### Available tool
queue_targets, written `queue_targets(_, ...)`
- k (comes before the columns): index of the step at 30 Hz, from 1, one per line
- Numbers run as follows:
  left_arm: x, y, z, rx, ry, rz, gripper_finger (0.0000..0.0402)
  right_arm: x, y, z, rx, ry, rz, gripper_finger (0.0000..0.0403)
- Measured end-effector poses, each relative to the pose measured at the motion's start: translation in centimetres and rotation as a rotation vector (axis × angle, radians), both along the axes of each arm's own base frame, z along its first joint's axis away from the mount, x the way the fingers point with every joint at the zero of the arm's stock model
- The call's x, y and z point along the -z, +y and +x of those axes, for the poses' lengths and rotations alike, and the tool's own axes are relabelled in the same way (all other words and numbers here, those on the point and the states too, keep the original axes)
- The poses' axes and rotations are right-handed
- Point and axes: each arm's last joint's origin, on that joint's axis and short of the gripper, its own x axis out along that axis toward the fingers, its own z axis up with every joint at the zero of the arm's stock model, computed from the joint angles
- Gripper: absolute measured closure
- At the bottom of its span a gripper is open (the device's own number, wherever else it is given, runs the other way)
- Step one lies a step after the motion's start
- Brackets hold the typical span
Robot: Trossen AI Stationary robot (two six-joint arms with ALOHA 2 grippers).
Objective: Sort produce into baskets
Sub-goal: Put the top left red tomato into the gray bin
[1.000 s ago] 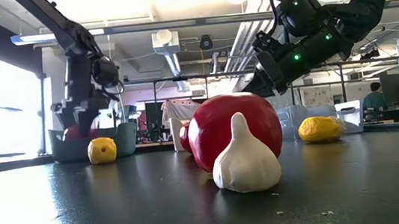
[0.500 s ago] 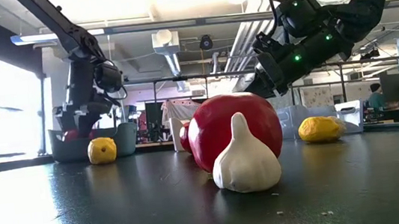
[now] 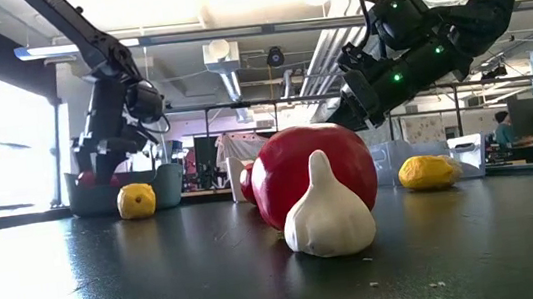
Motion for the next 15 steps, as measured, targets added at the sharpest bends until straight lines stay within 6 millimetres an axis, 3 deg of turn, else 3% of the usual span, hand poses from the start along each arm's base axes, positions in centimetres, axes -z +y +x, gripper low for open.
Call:
queue_targets(8,-1.3,0.9,0.5,0.024,-0.017,0.06,0.016,0.0,0.0,0.0,0.0,0.0,0.0,0.0403)
queue_targets(15,-1.1,1.1,0.7,-0.02,-0.016,0.082,0.0119,0.0,0.0,0.0,0.0,0.0,0.0,0.0403)
